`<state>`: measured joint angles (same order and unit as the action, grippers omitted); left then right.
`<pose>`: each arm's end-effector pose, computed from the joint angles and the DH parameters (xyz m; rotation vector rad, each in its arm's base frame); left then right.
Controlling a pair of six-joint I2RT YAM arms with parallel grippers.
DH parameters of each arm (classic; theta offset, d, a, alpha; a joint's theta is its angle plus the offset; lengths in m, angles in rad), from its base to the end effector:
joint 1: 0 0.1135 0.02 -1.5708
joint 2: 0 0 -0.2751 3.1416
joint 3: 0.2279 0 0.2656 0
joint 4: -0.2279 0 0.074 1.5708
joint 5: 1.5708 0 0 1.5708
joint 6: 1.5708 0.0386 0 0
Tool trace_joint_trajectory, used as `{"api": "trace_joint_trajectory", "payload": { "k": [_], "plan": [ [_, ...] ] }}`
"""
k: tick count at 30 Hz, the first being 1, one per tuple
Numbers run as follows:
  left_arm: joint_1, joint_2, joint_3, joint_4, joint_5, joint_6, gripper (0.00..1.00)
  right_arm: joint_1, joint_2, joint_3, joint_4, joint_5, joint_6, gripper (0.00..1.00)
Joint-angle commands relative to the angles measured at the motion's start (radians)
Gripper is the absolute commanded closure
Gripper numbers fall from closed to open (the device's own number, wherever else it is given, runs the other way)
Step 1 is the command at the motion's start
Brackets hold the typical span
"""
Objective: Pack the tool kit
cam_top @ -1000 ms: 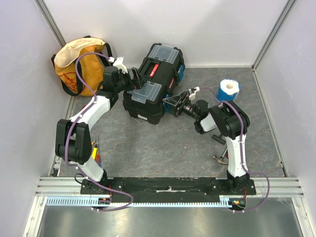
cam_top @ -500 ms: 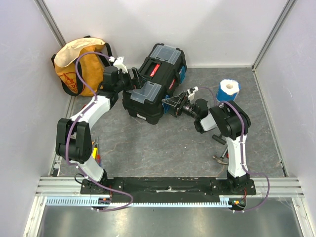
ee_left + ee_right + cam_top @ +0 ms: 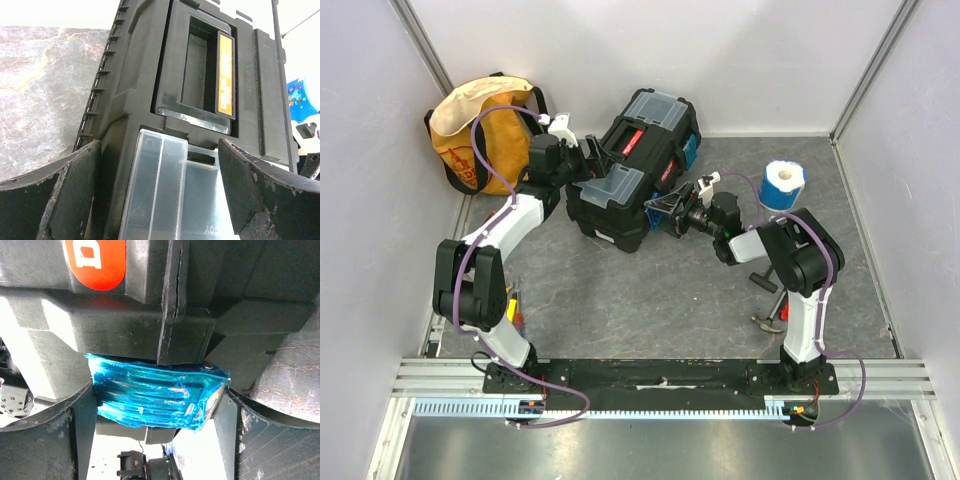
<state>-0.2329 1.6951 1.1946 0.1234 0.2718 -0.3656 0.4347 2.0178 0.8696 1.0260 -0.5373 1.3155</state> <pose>0.3997 -0.1055 0.2740 0.0524 1.9905 -0.6562 0.3600 0.1889 0.1371 0.4035 1.9756 1.6761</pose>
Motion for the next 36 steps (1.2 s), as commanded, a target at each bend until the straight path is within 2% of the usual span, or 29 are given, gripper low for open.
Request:
{"api": "trace_joint_trajectory", "payload": {
  "k": [1, 14, 20, 28, 32, 36],
  "plan": [
    [-0.189, 0.159, -0.185, -0.600, 0.238, -0.010, 0.25, 0.127, -0.082, 0.066, -0.177, 0.135, -0.197, 1.00],
    [-0.210, 0.172, -0.178, -0.643, 0.112, -0.007, 0.26, 0.114, -0.123, 0.077, -0.362, 0.186, -0.220, 1.00],
    [-0.212, 0.166, -0.164, -0.653, 0.099, -0.018, 0.26, 0.105, -0.151, 0.066, -0.373, 0.169, -0.225, 1.00],
    [-0.189, 0.185, -0.124, -0.646, 0.116, -0.067, 0.27, 0.065, -0.139, -0.093, 0.139, 0.088, -0.085, 1.00],
    [-0.175, 0.209, -0.101, -0.645, 0.126, -0.081, 0.28, 0.059, -0.148, -0.118, 0.279, 0.076, -0.068, 1.00],
    [-0.171, 0.216, -0.084, -0.643, 0.110, -0.084, 0.28, 0.032, -0.128, -0.124, 0.422, 0.054, 0.026, 1.00]
  ]
}}
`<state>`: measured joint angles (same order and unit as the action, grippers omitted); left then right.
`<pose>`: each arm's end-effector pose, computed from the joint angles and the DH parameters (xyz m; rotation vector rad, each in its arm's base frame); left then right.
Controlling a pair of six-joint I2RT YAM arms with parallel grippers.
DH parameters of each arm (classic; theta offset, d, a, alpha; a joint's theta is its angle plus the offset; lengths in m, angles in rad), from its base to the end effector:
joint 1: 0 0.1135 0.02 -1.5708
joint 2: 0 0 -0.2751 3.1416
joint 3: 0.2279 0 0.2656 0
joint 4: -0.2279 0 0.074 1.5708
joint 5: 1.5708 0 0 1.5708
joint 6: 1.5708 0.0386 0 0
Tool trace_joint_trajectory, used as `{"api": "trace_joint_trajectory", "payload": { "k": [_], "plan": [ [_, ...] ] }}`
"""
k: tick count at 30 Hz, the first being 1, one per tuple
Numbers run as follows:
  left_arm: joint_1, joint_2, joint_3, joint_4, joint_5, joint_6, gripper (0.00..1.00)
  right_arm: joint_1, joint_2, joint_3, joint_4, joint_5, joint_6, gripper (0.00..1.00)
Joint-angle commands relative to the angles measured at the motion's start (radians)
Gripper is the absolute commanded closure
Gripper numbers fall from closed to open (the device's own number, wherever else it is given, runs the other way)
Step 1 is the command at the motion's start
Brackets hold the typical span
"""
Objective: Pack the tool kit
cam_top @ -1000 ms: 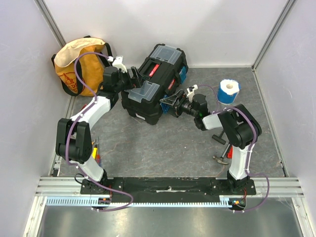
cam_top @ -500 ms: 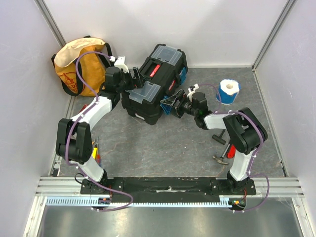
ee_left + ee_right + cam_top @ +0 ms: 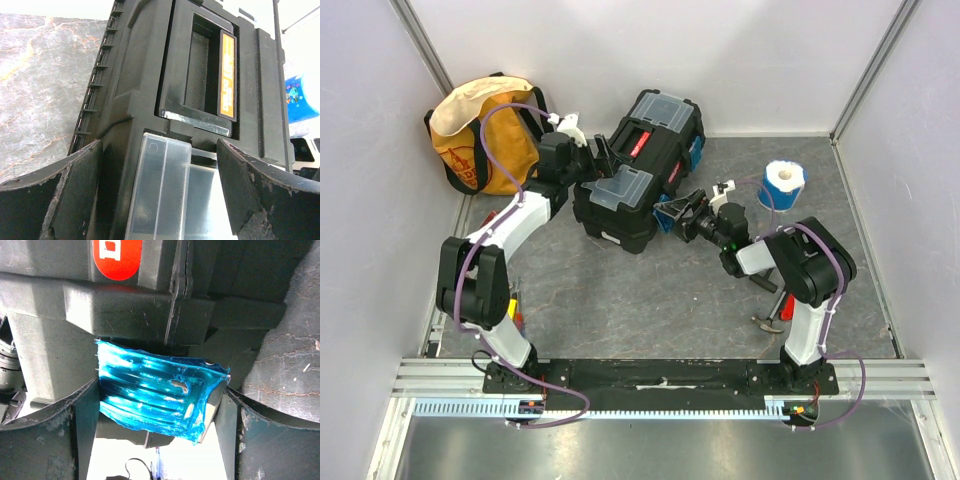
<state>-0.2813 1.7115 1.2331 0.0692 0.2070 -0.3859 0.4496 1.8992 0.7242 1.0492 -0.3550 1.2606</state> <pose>0.3998 -0.1238 0.2756 0.0320 2.0266 -0.6330 0.3303 0.1743 0.1445 0.4819 1.8977 1.5141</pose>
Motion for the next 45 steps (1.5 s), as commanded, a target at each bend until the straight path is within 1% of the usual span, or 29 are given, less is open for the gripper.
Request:
{"api": "trace_joint_trajectory", "payload": {
  "k": [1, 4, 8, 12, 15, 17, 19, 20, 22, 23, 26, 29, 32, 38, 43, 45],
  "plan": [
    [-0.121, 0.200, -0.121, -0.591, 0.172, -0.064, 0.28, 0.012, -0.002, 0.018, 0.443, -0.130, 0.110, 1.00],
    [-0.113, 0.198, -0.116, -0.591, 0.161, -0.065, 0.28, -0.005, 0.029, 0.007, 0.575, -0.127, 0.196, 1.00],
    [-0.105, 0.178, -0.109, -0.588, 0.146, -0.076, 0.28, -0.009, 0.064, -0.002, 0.675, -0.116, 0.258, 1.00],
    [-0.101, 0.149, -0.089, -0.598, 0.126, -0.077, 0.28, -0.015, 0.057, 0.021, 0.683, -0.136, 0.269, 1.00],
    [-0.102, 0.117, -0.063, -0.611, 0.100, -0.071, 0.25, -0.015, 0.023, 0.043, 0.608, -0.157, 0.231, 1.00],
    [-0.102, 0.094, -0.038, -0.626, 0.080, -0.065, 0.22, -0.015, -0.023, 0.043, 0.485, -0.170, 0.156, 0.91],
    [-0.101, 0.079, -0.008, -0.643, 0.069, -0.054, 0.19, -0.012, -0.072, 0.043, 0.343, -0.170, 0.082, 0.75],
    [-0.101, 0.076, 0.005, -0.652, 0.066, -0.050, 0.18, -0.014, -0.097, 0.041, 0.307, -0.168, 0.056, 0.66],
    [-0.101, 0.071, 0.025, -0.660, 0.068, -0.045, 0.18, -0.011, -0.132, 0.047, 0.232, -0.167, 0.010, 0.55],
    [-0.101, 0.066, 0.034, -0.661, 0.069, -0.042, 0.17, -0.012, -0.147, 0.049, 0.203, -0.164, -0.012, 0.47],
    [-0.101, 0.062, 0.054, -0.666, 0.072, -0.041, 0.17, -0.011, -0.180, 0.049, 0.146, -0.160, -0.055, 0.33],
    [-0.101, 0.059, 0.066, -0.666, 0.083, -0.036, 0.16, -0.011, -0.195, 0.049, 0.135, -0.165, -0.073, 0.25],
    [-0.101, 0.056, 0.068, -0.666, 0.092, -0.034, 0.16, -0.012, -0.196, 0.066, 0.086, -0.185, -0.098, 0.19],
    [-0.084, 0.017, 0.063, -0.667, 0.103, -0.022, 0.16, -0.011, -0.210, 0.047, -0.001, -0.184, -0.191, 0.03],
    [-0.084, -0.070, 0.068, -0.664, 0.074, 0.022, 0.16, -0.011, -0.227, 0.053, -0.047, -0.164, -0.227, 0.02],
    [-0.084, -0.092, 0.075, -0.664, 0.063, 0.022, 0.16, -0.009, -0.242, 0.057, -0.092, -0.156, -0.269, 0.02]
  ]
}}
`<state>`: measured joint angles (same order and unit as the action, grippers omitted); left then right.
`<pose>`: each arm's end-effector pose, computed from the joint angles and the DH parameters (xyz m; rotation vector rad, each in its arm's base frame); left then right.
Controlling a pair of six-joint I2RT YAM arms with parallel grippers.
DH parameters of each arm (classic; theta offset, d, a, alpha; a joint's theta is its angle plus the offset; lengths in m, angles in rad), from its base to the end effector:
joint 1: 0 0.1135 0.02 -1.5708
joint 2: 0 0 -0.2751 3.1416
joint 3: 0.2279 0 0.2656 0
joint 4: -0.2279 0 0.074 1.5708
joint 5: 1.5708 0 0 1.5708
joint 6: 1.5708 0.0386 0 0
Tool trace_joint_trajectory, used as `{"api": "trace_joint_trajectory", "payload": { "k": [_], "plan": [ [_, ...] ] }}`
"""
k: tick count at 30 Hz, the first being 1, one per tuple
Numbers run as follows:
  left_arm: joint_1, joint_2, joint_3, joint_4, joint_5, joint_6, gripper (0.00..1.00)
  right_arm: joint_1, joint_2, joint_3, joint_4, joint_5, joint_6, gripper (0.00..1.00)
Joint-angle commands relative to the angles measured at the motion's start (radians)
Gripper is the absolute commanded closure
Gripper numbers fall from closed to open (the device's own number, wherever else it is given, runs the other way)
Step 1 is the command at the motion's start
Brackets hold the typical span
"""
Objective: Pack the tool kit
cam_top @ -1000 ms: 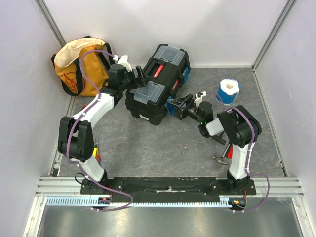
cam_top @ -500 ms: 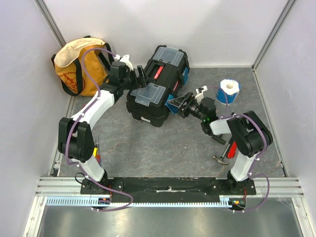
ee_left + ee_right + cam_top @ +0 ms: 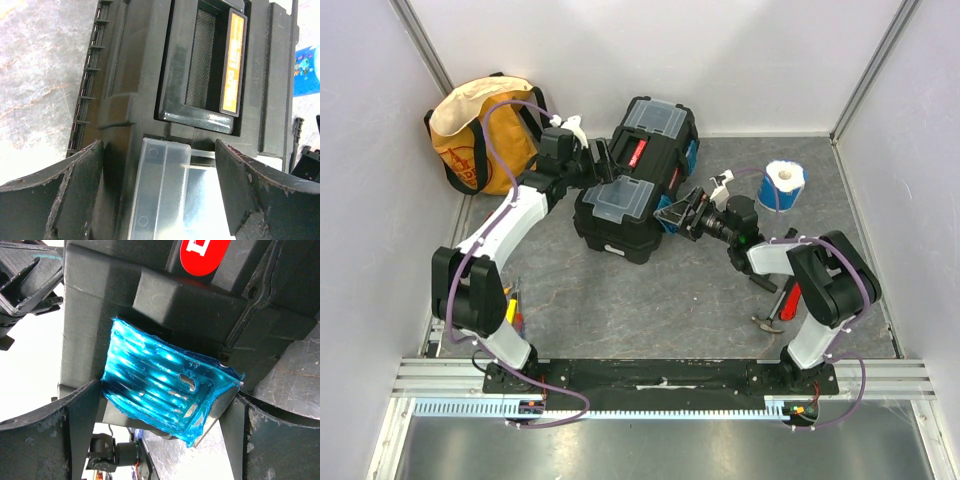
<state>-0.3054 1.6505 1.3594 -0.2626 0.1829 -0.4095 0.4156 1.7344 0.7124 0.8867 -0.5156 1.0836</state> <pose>0.3815 -0.1276 0.3121 -0.0021 2.1767 -0.6108 0.3195 0.1618 0.1810 0.2098 1.9392 1.4976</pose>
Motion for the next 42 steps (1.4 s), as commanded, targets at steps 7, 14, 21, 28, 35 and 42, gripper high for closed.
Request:
{"api": "trace_joint_trajectory", "payload": {
  "k": [7, 14, 21, 28, 35, 42],
  "plan": [
    [-0.058, -0.064, -0.082, -0.296, 0.135, 0.043, 0.16, 0.058, -0.185, 0.093, -0.181, 0.071, -0.356, 0.02],
    [-0.060, -0.047, -0.097, -0.261, 0.243, 0.047, 0.16, 0.088, -0.193, 0.055, -0.030, -0.020, -0.309, 0.02],
    [-0.058, -0.035, -0.105, -0.242, 0.302, 0.052, 0.16, 0.089, -0.173, 0.022, 0.239, -0.073, -0.143, 0.02],
    [-0.060, -0.020, -0.088, -0.253, 0.305, 0.058, 0.16, 0.089, -0.151, 0.029, 0.376, -0.098, -0.036, 0.02],
    [-0.058, -0.003, -0.072, -0.260, 0.300, 0.066, 0.16, 0.097, -0.188, 0.012, 0.387, -0.121, -0.077, 0.02],
    [-0.060, 0.012, -0.068, -0.260, 0.296, 0.069, 0.16, 0.098, -0.295, -0.033, 0.232, -0.080, -0.221, 0.02]
  ]
}}
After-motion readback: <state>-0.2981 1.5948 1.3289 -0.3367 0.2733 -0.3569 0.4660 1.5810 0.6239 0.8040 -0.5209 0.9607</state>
